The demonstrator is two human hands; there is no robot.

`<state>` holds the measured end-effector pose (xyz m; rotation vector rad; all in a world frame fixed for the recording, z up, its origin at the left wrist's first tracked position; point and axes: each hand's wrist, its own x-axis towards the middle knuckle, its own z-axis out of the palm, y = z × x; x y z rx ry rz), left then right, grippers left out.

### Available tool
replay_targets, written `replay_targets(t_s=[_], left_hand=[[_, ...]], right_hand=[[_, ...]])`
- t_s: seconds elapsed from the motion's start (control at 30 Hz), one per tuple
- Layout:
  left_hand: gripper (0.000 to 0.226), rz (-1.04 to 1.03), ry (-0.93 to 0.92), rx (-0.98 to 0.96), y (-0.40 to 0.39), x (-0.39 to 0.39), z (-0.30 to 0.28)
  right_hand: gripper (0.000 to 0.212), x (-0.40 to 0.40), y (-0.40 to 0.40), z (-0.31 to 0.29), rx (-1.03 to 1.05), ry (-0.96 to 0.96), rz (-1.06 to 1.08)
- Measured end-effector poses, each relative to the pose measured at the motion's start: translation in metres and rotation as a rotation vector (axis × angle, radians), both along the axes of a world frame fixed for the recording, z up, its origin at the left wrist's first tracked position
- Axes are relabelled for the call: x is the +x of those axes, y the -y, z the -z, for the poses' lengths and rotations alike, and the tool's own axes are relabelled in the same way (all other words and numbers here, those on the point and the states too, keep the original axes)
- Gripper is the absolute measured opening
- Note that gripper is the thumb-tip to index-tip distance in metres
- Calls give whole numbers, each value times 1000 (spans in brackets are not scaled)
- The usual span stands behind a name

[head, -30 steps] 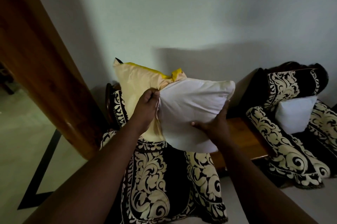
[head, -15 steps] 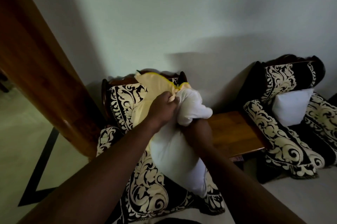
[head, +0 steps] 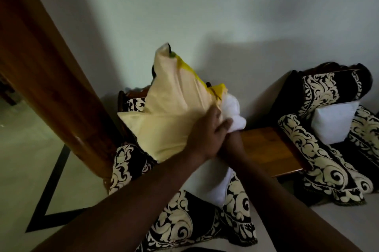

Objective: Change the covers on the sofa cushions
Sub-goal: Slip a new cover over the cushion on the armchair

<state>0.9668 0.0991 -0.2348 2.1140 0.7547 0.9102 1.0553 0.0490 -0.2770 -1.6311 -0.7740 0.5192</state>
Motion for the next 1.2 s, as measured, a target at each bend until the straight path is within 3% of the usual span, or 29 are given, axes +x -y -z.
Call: replay_targets(t_s=[0.07, 0.17, 0.27, 0.43, 0.53, 0.6, 0.67, 0.77, 0.87, 0.97, 1.03, 1.1, 1.2], left_hand=[[33, -218, 29, 155, -33, -7, -6], [23, -406, -165, 322, -72, -39, 3], [21, -500, -320, 213, -89, -74, 47], [9, -394, -530, 126, -56, -72, 96], [10, -131, -334, -18, -22, -65, 91], [15, 23, -188, -4, -6, -63, 82], [16, -44, -113, 54, -14, -62, 78], [19, -258, 26, 91, -43, -60, 64], [21, -122, 125, 199, -43, -43, 39], [23, 17, 41, 246, -35, -28, 31], [18, 3, -53, 244, -46, -34, 31], [25, -108, -255, 318, -63, -49, 36], [40, -317, -557, 305, -82, -83, 65]], right_hand=[[32, -2, 1, -15, 129, 73, 22], [35, 2, 2, -23, 296, -43, 48], [36, 6, 8, -30, 383, -139, 127], [36, 6, 2, -24, 486, -205, 346], [37, 28, 2, -20, 526, -169, 546], [39, 51, -1, -8, 504, -146, 587], [58, 60, -1, 3, 441, -209, 544], [110, 36, 11, 7, 137, -521, 259], [116, -4, 30, 32, 50, -695, -74], [101, -29, 31, 54, -113, -739, -52], [101, -33, 29, 52, -146, -605, 153], [91, -24, 28, 38, -30, -458, 349], [68, -11, 23, 17, 193, -405, 473]])
